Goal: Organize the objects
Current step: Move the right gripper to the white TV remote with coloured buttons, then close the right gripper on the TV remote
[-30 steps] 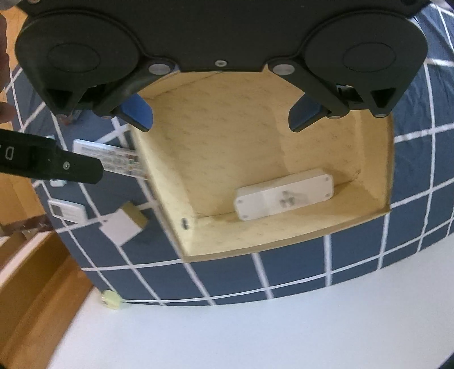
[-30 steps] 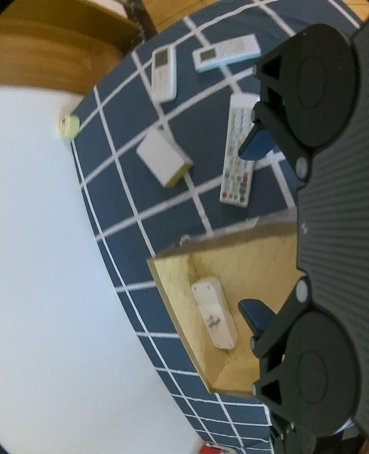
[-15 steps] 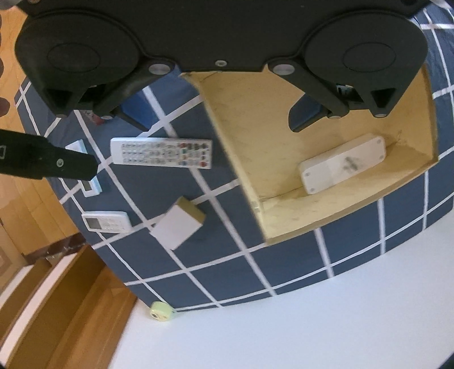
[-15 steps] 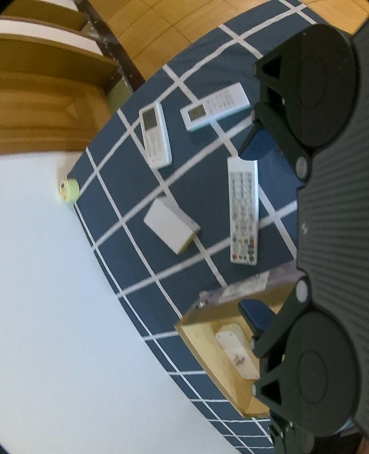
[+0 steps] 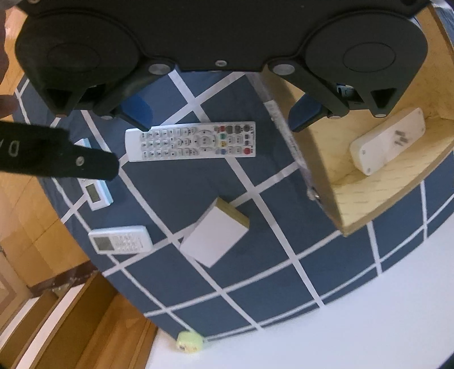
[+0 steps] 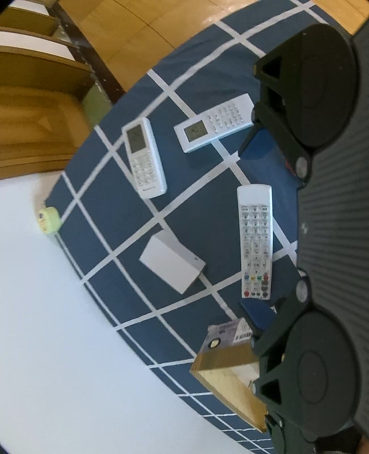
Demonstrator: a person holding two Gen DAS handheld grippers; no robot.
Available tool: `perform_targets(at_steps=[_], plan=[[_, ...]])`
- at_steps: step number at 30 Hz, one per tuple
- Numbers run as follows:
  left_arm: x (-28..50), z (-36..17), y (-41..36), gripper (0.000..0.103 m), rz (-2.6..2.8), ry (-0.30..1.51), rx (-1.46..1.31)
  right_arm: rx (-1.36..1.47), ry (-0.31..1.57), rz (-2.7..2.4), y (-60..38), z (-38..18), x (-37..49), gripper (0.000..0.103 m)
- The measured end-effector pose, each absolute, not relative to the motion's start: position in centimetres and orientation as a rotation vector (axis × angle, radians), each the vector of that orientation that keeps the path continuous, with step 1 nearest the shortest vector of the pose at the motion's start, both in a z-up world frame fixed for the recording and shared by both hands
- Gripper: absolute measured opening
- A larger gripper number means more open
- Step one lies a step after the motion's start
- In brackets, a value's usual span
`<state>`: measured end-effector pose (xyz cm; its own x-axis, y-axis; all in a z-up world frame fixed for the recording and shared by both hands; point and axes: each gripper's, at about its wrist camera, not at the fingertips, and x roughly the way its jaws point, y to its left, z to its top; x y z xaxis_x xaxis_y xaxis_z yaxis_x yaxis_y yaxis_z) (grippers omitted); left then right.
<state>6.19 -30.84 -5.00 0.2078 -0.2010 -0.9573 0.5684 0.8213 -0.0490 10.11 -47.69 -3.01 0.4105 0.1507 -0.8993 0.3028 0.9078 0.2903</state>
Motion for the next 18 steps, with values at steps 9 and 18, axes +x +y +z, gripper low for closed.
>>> perform_targets(at_steps=[9,18], plan=[[8.2,-9.3,-33.0,0.103,-0.545,1.351,0.397,0.494,1.251,-0.078,-48.5,-8.1,12.4,0.100],[9.1,-11.7,-34.6,0.103,-0.557,1.369,0.484,0.519,1.343,-0.055,-48.2,-12.3,14.0,0.084]])
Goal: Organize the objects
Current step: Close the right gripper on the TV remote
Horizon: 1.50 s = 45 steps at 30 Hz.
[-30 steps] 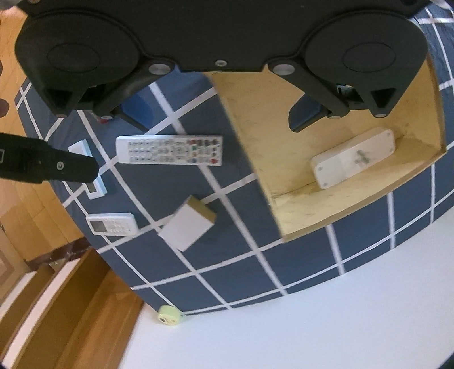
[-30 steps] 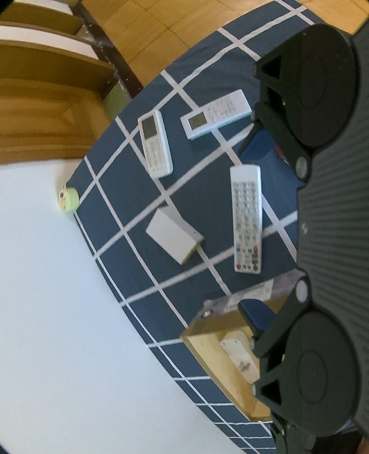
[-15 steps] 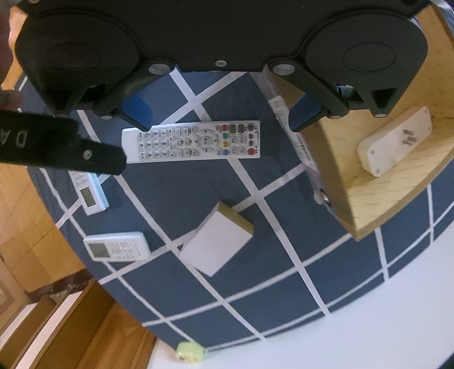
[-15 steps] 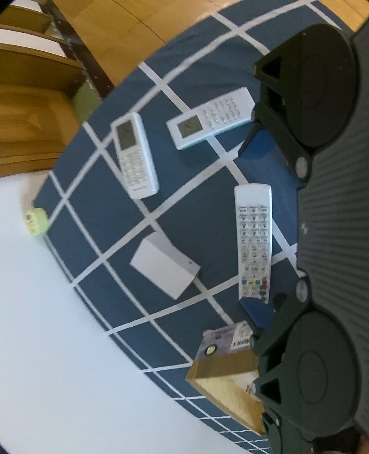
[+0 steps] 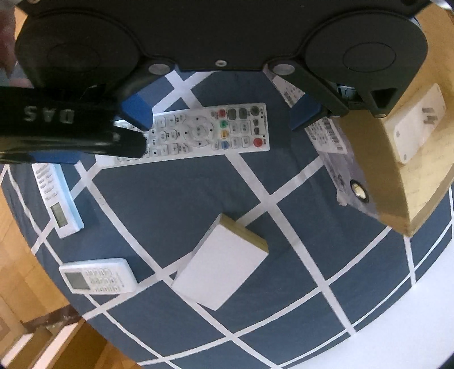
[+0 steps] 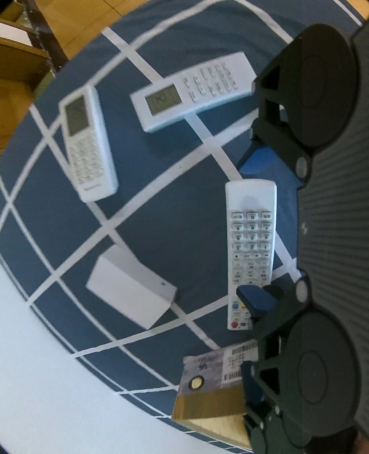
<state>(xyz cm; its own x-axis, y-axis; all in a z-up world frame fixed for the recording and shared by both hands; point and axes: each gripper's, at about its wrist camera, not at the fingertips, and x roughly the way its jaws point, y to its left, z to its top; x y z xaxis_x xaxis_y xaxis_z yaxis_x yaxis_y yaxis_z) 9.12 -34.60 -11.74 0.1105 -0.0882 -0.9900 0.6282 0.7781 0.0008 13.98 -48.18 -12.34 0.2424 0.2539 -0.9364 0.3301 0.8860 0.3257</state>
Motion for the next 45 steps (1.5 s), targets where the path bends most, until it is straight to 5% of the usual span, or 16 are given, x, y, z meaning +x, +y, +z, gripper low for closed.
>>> perform_targets(at_steps=[16,20,31,45], plan=[[9.6,-12.5,-35.2,0.103,-0.537,1.342,0.561,0.490,1.413,-0.064,-48.0,-14.3,15.7,0.080],[9.5,-12.3,-35.0,0.103,-0.548,1.348,0.561,0.447,1.429,-0.098,-47.9,-14.8,15.6,0.062],[9.5,-12.1,-34.9,0.103,-0.543,1.359,0.539,0.446,1.401,-0.102,-48.3,-14.6,15.0,0.054],[8.9,-13.6,-36.5,0.103,-0.591,1.403,0.515,0.478,1.403,-0.143,-51.5,-14.6,14.4,0.055]])
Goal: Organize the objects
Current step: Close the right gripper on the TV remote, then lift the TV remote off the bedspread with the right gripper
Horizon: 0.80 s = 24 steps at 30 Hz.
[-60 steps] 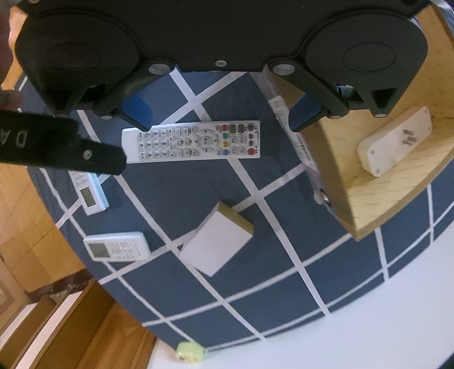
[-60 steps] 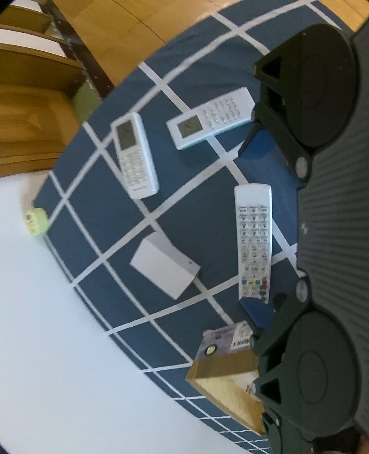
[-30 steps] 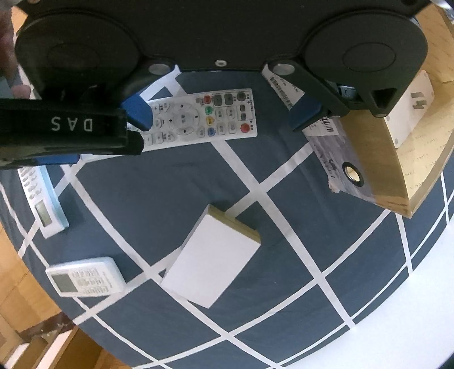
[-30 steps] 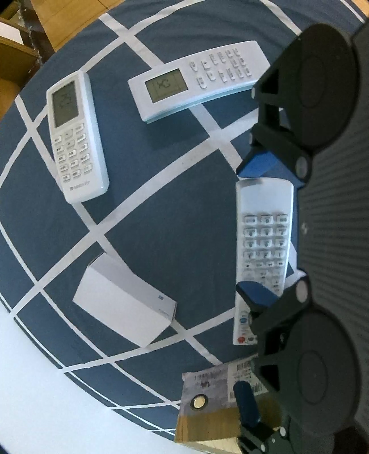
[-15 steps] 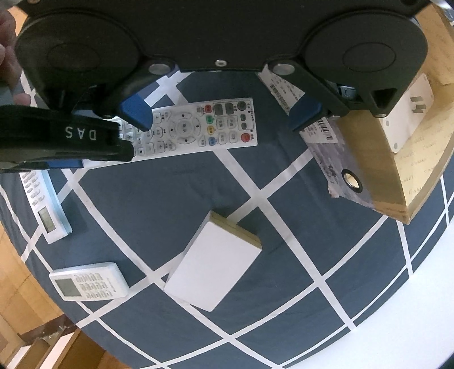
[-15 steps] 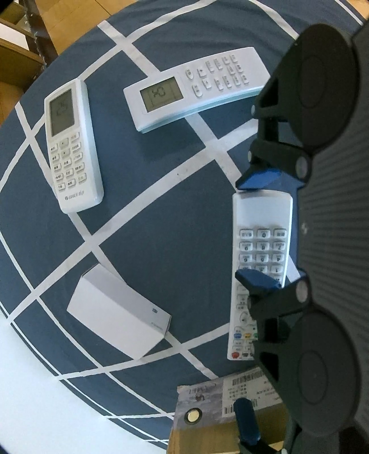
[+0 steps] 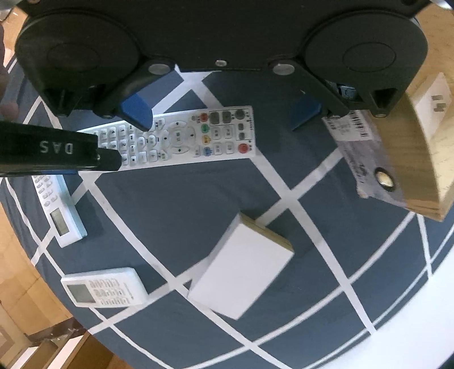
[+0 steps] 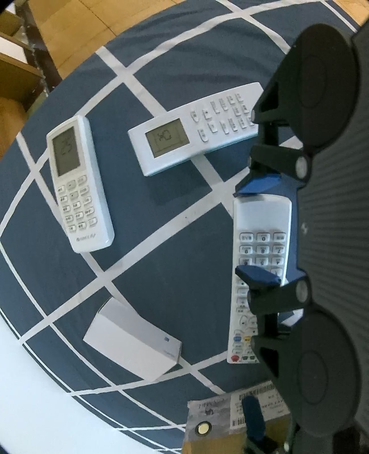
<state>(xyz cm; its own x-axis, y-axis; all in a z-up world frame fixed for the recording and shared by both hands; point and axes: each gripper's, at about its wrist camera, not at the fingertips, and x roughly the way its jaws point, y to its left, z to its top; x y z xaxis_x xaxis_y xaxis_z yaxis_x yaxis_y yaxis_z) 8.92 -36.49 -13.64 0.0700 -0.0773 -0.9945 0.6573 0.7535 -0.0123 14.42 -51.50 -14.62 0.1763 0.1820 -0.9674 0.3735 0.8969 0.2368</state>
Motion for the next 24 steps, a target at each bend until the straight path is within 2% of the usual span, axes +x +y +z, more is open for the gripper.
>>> perform_targets(at_steps=[4,6,8,24], plan=[[9.2,-14.6,-36.5,0.103,-0.603,1.441,0.475,0.524,1.399,-0.135,-51.6,-14.9,14.2,0.062],[9.3,-15.1,-36.4,0.103,-0.611,1.459,0.461,0.537,1.399,-0.127,-51.4,-15.0,14.3,0.071],[9.4,-15.5,-36.3,0.103,-0.620,1.477,0.441,0.537,1.401,-0.128,-51.2,-15.1,14.4,0.074],[10.9,-17.5,-35.6,0.103,-0.688,1.545,0.321,0.454,1.447,-0.119,-49.9,-15.5,15.7,0.078]])
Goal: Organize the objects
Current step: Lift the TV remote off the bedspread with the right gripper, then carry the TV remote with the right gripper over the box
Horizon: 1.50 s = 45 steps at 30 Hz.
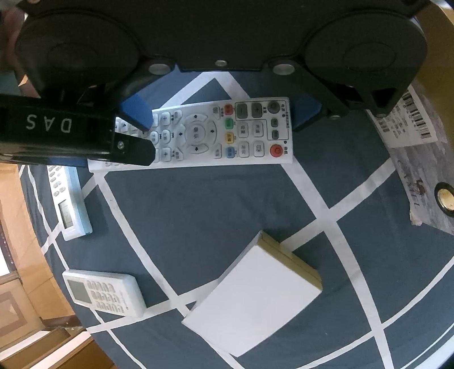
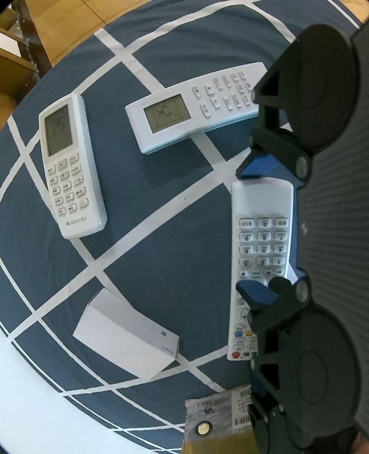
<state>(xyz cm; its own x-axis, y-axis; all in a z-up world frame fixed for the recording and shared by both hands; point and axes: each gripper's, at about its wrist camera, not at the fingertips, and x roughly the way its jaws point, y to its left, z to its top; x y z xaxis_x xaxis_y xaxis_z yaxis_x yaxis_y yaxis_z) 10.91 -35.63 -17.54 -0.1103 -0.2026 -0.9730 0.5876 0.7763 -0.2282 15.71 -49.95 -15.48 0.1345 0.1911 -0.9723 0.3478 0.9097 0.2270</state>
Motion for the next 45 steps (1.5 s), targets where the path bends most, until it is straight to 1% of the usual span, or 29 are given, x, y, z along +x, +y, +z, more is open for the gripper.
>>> perform_targets(at_steps=[9,20,24,29,35,45], plan=[[11.2,-17.6,-35.7,0.103,-0.689,1.542,0.319,0.434,1.458,-0.105,-49.5,-15.7,16.0,0.084],[11.2,-17.3,-35.6,0.103,-0.667,1.534,0.303,0.434,1.442,-0.083,-49.9,-15.4,15.9,0.083],[11.0,-16.4,-35.5,0.103,-0.660,1.513,0.306,0.431,1.426,-0.070,-49.9,-14.7,15.8,0.083],[10.7,-14.5,-35.2,0.103,-0.650,1.479,0.293,0.417,1.393,-0.055,-49.8,-12.5,15.6,0.083],[10.0,-11.0,-34.3,0.103,-0.638,1.414,0.276,0.399,1.334,-0.035,-48.9,-9.0,14.8,0.083],[7.5,-4.9,-30.2,0.103,-0.600,1.296,0.234,0.349,1.226,0.023,-45.2,-3.1,12.5,0.083]])
